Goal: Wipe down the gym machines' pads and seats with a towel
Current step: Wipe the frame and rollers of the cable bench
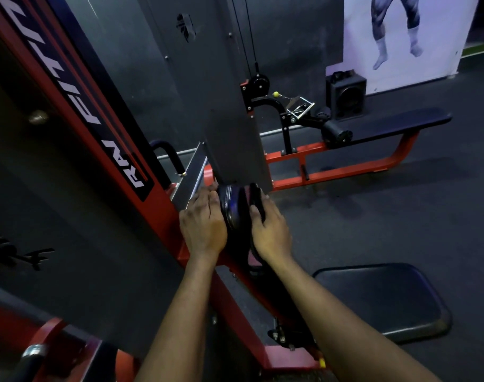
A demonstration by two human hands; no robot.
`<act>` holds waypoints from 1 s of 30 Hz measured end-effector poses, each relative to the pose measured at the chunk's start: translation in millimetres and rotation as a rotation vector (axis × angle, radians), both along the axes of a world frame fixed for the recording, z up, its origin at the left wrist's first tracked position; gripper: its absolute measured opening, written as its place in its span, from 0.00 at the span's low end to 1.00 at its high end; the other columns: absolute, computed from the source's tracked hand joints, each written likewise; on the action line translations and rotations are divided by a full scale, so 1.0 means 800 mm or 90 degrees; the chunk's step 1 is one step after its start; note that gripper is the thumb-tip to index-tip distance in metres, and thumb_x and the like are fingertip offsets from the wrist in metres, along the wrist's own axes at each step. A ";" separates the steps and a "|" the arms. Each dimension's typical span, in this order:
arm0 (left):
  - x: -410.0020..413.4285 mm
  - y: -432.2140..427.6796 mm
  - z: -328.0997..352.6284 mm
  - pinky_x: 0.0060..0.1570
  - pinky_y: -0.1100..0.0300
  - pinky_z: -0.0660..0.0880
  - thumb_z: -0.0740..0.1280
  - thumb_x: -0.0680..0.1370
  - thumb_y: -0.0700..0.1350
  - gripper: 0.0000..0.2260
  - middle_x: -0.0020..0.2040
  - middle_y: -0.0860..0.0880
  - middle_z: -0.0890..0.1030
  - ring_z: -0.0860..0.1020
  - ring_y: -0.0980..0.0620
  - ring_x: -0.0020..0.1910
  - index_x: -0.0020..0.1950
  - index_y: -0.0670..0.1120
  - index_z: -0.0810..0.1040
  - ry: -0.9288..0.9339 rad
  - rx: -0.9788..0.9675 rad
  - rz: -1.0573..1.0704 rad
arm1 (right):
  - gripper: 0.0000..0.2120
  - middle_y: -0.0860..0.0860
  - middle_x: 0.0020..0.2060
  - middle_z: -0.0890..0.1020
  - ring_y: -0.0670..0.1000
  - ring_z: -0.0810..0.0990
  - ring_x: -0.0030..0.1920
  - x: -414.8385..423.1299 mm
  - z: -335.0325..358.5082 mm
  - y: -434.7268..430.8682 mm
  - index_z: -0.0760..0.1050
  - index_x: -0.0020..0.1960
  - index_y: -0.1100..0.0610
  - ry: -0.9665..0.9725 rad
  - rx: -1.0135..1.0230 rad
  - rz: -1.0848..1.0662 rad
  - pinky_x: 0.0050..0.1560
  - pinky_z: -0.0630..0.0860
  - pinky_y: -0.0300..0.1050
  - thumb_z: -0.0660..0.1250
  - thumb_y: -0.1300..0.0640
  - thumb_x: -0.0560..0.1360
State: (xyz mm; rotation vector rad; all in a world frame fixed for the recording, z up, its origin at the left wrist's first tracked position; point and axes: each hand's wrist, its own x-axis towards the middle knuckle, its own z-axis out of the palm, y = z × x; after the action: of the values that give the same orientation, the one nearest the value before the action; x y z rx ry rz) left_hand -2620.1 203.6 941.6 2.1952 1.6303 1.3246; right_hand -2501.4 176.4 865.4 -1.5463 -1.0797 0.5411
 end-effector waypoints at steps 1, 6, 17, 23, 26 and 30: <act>0.001 -0.001 0.000 0.55 0.58 0.64 0.51 0.82 0.50 0.21 0.59 0.51 0.81 0.71 0.58 0.59 0.64 0.48 0.80 0.005 0.000 0.005 | 0.26 0.46 0.76 0.69 0.55 0.69 0.74 0.005 -0.023 -0.004 0.61 0.79 0.42 0.008 -0.031 -0.004 0.71 0.70 0.57 0.54 0.41 0.82; 0.002 -0.002 0.000 0.58 0.53 0.70 0.49 0.81 0.52 0.22 0.60 0.52 0.82 0.76 0.54 0.59 0.64 0.50 0.79 0.000 0.003 -0.001 | 0.23 0.52 0.74 0.72 0.58 0.71 0.73 0.026 -0.085 -0.024 0.65 0.79 0.47 0.032 -0.188 -0.017 0.70 0.70 0.54 0.56 0.47 0.85; 0.001 0.001 -0.004 0.54 0.59 0.62 0.50 0.81 0.51 0.22 0.62 0.52 0.81 0.74 0.56 0.60 0.65 0.49 0.78 0.015 0.000 0.000 | 0.26 0.42 0.77 0.68 0.48 0.68 0.74 -0.006 0.014 -0.006 0.61 0.79 0.40 -0.029 0.107 -0.025 0.68 0.71 0.51 0.56 0.42 0.82; 0.002 0.003 -0.006 0.60 0.53 0.69 0.49 0.80 0.53 0.24 0.65 0.54 0.80 0.76 0.57 0.62 0.67 0.51 0.79 -0.003 -0.009 0.008 | 0.23 0.47 0.76 0.70 0.51 0.68 0.75 0.017 -0.119 -0.016 0.66 0.78 0.46 0.030 -0.018 -0.042 0.73 0.67 0.49 0.58 0.46 0.84; 0.002 0.003 -0.005 0.59 0.47 0.73 0.50 0.80 0.52 0.22 0.60 0.53 0.83 0.79 0.53 0.59 0.63 0.49 0.80 -0.021 0.010 -0.004 | 0.22 0.52 0.74 0.73 0.56 0.71 0.74 0.035 -0.148 -0.020 0.67 0.78 0.48 0.038 -0.132 -0.032 0.71 0.70 0.52 0.58 0.49 0.85; 0.001 0.000 -0.005 0.55 0.43 0.75 0.52 0.81 0.50 0.20 0.51 0.51 0.84 0.81 0.51 0.51 0.60 0.48 0.81 -0.036 0.034 -0.008 | 0.23 0.49 0.73 0.74 0.57 0.75 0.68 0.036 -0.095 -0.018 0.66 0.78 0.44 0.000 -0.173 -0.052 0.64 0.72 0.51 0.59 0.48 0.84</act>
State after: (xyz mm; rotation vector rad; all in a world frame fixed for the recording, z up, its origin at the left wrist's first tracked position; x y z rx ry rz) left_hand -2619.4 203.2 937.3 2.1716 1.5779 1.4287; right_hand -2472.8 161.7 789.1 -1.8184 -0.9676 0.6528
